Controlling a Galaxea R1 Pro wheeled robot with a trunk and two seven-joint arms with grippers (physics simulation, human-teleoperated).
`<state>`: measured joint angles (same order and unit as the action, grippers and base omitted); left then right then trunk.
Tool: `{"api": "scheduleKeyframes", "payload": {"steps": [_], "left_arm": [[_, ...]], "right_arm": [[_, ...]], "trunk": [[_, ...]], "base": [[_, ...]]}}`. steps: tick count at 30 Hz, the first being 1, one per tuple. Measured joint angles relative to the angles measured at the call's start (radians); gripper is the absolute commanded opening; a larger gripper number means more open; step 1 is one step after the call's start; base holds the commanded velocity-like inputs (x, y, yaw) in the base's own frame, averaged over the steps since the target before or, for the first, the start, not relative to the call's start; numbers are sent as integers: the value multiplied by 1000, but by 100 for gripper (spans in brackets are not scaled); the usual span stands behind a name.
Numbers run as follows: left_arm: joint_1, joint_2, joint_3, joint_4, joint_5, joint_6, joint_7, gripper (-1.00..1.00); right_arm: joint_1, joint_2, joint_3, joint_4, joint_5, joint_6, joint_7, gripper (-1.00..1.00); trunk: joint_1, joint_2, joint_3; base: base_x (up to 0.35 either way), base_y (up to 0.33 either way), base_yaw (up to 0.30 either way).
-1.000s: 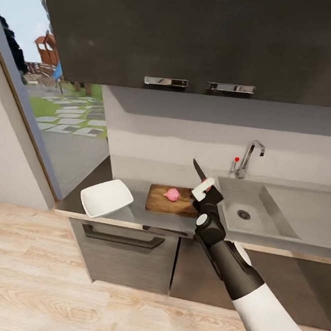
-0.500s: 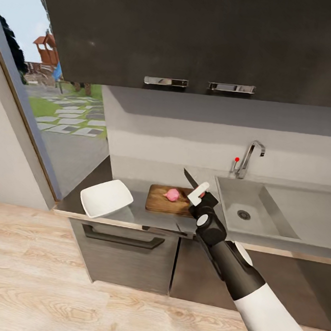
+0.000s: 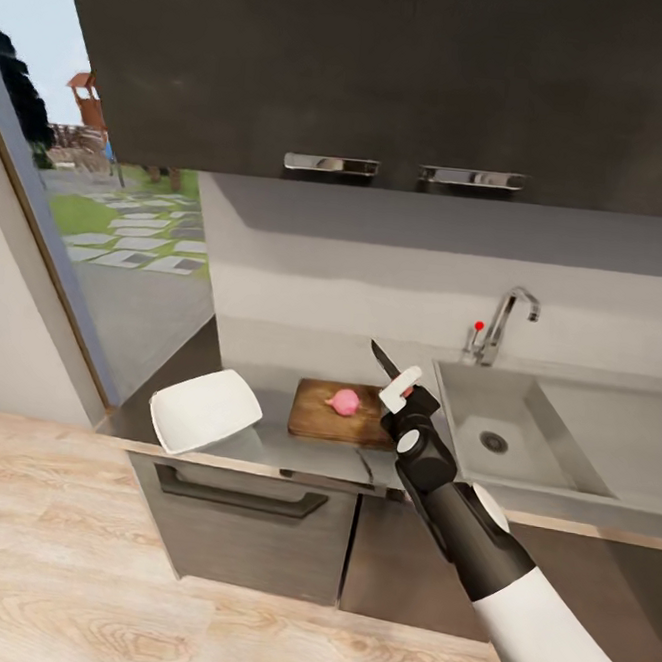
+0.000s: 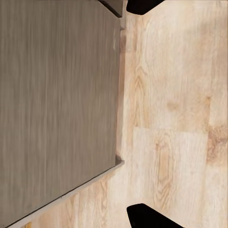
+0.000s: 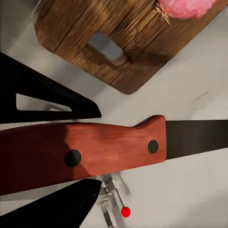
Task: In the kitchen, take the Vidalia onion out of the sink, dice it on the chopping board with the paring knife, put the diced onion into the bowl on the countertop, then place both the paring knife and the chopping board into the sink.
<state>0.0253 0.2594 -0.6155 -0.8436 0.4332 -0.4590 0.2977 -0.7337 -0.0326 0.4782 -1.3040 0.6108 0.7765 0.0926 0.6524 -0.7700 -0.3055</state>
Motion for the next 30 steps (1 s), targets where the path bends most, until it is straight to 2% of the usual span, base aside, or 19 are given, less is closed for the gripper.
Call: {"api": "scheduleKeyframes", "payload": {"steps": [6, 11, 17, 21, 30], "left_arm": [[0, 0, 0, 1, 0, 0, 0, 100], [0, 0, 0, 1, 0, 0, 0, 100], [0, 0, 0, 2, 0, 0, 0, 100], [0, 0, 0, 1, 0, 0, 0, 100], [0, -2, -1, 1, 0, 0, 0, 100]], "right_arm": [[0, 0, 2, 24, -2, 1, 2, -100], [0, 10, 12, 91, -4, -1, 7, -100], [0, 17, 13, 98, -4, -2, 8, -100], [0, 34, 15, 98, -4, -5, 8, -100], [0, 37, 15, 98, -4, -6, 8, -100]], "trunk": [[0, 0, 0], [0, 0, 0], [0, 0, 0], [0, 0, 0], [0, 0, 0]], "base": [[122, 0, 0], [5, 0, 0], [0, 1, 0], [0, 149, 0], [0, 140, 0]]}}
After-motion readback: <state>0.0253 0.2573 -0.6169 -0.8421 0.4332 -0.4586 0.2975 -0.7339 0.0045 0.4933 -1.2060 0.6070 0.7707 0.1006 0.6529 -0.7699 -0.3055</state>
